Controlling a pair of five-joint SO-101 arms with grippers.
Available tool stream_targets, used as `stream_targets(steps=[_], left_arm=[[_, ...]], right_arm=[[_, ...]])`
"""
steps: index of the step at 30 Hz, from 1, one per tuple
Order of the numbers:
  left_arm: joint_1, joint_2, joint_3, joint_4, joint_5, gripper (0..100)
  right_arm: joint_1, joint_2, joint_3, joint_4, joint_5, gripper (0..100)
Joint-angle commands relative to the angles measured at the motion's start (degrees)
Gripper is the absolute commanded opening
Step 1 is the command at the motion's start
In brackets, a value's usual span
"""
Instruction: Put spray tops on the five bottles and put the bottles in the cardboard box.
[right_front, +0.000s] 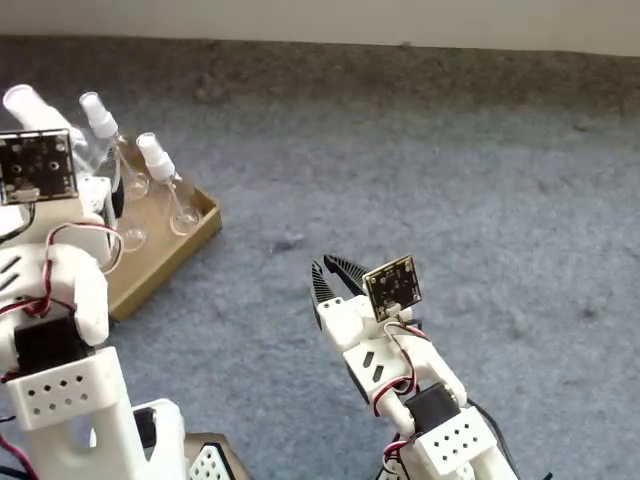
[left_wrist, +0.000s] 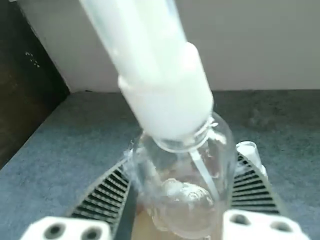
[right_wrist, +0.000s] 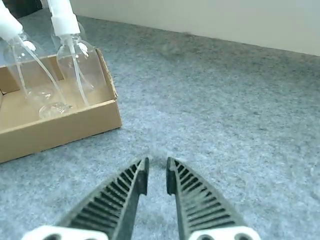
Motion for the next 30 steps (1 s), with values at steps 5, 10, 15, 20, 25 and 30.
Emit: stream_targets(steps=[5,10,15,20,25,30], left_arm=[[-5.85,-3.74,12.62,-2.29,-0.7,13],[-5.58,-9.98,18.24,-2.29,-0.7,13],[-3.56,-16.04,21.76,-2.02,-0.7,13],[-3.3,-19.38,25.54,-2.02,-0.7,13],[-3.56,-21.32,29.41,-2.02,-0.7,13],[-3.56,-23.69,33.71,-2.11,-0.7,13]], right_arm=[[-0.57,-0.31,7.52,0.13,0.62,5.8],[-0.57,-0.31,7.52,0.13,0.62,5.8],[-0.57,-0.31,7.52,0.13,0.62,5.8],[-0.57,-0.31,7.52,0.13,0.62,5.8],[-0.57,-0.31,7.52,0.13,0.62,5.8],[-0.57,-0.31,7.52,0.13,0.62,5.8]])
